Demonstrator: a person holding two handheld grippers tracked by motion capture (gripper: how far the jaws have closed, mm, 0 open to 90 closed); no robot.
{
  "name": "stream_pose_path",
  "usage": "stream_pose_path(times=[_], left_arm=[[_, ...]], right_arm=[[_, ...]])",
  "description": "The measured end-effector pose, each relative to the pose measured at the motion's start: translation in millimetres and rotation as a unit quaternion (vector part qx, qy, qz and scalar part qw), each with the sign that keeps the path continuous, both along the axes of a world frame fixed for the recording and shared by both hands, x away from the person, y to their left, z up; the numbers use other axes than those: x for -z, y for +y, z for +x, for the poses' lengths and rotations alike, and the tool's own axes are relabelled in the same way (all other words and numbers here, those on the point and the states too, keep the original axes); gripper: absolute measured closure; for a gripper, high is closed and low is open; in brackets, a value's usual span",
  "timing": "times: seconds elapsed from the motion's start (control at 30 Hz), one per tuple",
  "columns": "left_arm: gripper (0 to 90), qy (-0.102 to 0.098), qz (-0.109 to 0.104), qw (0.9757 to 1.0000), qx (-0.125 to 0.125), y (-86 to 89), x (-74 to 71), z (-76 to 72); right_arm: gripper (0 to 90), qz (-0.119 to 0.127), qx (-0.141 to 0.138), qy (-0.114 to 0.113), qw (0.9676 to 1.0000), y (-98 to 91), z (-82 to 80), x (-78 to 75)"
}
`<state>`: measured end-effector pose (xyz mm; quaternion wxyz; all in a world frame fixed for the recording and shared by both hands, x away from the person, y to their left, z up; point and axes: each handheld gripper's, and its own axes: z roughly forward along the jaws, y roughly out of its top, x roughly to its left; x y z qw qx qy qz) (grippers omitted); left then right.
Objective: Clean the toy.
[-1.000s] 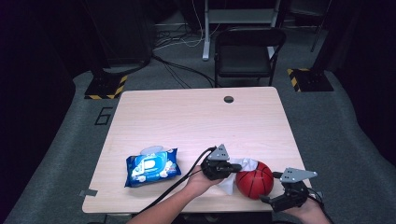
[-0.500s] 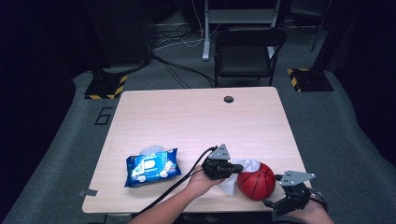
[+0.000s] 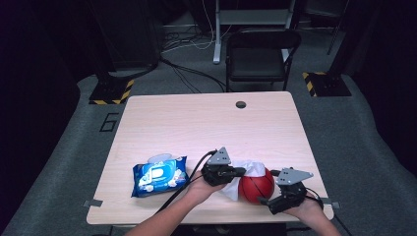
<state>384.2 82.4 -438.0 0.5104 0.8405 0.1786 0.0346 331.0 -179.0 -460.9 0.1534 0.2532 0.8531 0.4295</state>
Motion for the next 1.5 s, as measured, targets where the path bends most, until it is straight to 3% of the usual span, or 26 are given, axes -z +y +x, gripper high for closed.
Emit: stream_pose_path(times=[0.1, 0.2, 0.27, 0.37, 0.47, 0.53, 0.63, 0.73, 0.83, 1.1, 1.23, 1.37, 1.5], left_arm=[[88.5, -0.008, 0.001, 1.0, 0.0, 4.9, -5.2, -3.1], [88.3, -0.028, 0.021, 0.9994, -0.006, 7.8, -8.4, -7.2], [88.3, -0.028, 0.024, 0.9992, -0.011, 10.8, -7.7, -6.6], [88.3, -0.027, 0.022, 0.999, -0.026, 18.0, -4.4, -1.9], [88.3, -0.019, 0.016, 0.9988, -0.041, 21.5, -2.5, 7.2], [88.3, -0.015, 0.006, 0.9989, -0.043, 19.4, -1.6, 12.3], [88.2, -0.023, 0.003, 0.9986, -0.048, 15.1, -2.2, 15.2], [88.2, -0.019, -0.001, 0.9988, -0.046, 14.4, -3.1, 18.0], [88.3, -0.022, -0.002, 0.9987, -0.047, 16.5, -3.5, 20.5], [88.2, -0.021, -0.006, 0.9982, -0.055, 21.5, -1.2, 19.9], [88.3, -0.016, -0.02, 0.9971, -0.072, 22.9, -0.2, 30.8], [88.3, -0.007, -0.032, 0.9957, -0.087, 24.3, 0.4, 44.1], [88.3, -0.005, -0.034, 0.9952, -0.092, 23.5, 0.3, 49.1]], right_arm=[[0.0, 0.001, 0.002, -0.007, 1.0, 19.0, 8.7, -5.9], [0.0, 0.0, 0.001, -0.011, 0.9999, 31.8, 14.8, -9.7], [0.0, 0.002, -0.001, -0.012, 0.9999, 35.6, 17.6, -12.4], [4.0, 0.048, -0.012, 0.002, 0.9988, 24.1, 16.7, -17.2], [6.5, 0.035, -0.01, -0.006, 0.9993, 15.0, 11.0, -15.8], [12.9, 0.015, -0.012, -0.02, 0.9996, 17.6, 8.0, -13.0], [11.6, -0.005, 0.012, -0.027, 0.9996, 24.5, 17.2, -7.8], [12.3, 0.03, 0.02, 0.0, 0.9994, 21.6, 31.4, -8.6], [13.0, 0.044, 0.019, 0.014, 0.9988, 22.2, 42.3, -10.5], [16.0, 0.079, 0.029, 0.015, 0.9964, 31.6, 70.7, -17.7], [17.6, 0.077, 0.034, 0.001, 0.9965, 33.6, 80.4, -24.6], [17.4, 0.069, 0.025, -0.009, 0.9972, 29.5, 67.8, -29.4], [17.2, 0.041, 0.029, 0.006, 0.9987, 24.7, 62.9, -17.0]])
